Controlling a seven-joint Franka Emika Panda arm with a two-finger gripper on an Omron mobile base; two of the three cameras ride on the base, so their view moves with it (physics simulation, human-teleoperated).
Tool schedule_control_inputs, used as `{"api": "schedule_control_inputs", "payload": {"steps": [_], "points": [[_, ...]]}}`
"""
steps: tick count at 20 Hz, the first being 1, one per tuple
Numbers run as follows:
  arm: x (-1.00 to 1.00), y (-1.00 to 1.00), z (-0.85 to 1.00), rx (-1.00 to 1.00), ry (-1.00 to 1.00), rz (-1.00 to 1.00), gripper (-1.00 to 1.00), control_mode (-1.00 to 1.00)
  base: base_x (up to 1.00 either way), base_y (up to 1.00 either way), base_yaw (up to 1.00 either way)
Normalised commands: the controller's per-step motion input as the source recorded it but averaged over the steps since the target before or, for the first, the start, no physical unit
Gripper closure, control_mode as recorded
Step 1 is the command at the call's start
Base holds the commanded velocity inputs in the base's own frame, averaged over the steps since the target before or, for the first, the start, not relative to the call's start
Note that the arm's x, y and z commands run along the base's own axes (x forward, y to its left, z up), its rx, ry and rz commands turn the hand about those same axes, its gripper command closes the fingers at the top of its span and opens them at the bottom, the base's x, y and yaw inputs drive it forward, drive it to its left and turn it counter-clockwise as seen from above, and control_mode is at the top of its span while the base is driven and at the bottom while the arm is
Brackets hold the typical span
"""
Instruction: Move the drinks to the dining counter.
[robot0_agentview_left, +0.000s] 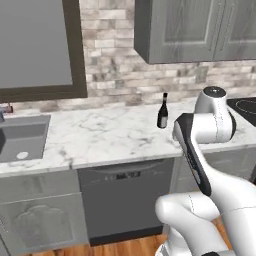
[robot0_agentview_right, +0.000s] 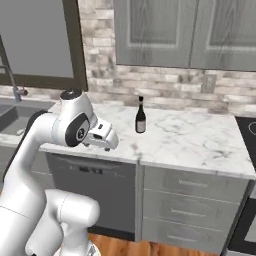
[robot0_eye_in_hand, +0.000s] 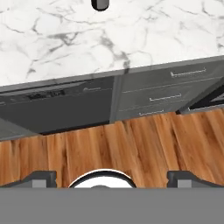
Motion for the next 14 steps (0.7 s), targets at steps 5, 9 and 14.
{"api": "schedule_control_inputs", "payload": {"steps": [5,9,14], "points": [[0.0,0.0,0.0,0.0,0.0,0.0,-1.0,1.0,1.0,-0.31,0.0],[0.0,0.0,0.0,0.0,0.0,0.0,-1.0,1.0,1.0,-0.14,0.03],[0.0,0.0,0.0,0.0,0.0,0.0,-1.0,1.0,0.96,-0.17,0.07]]}}
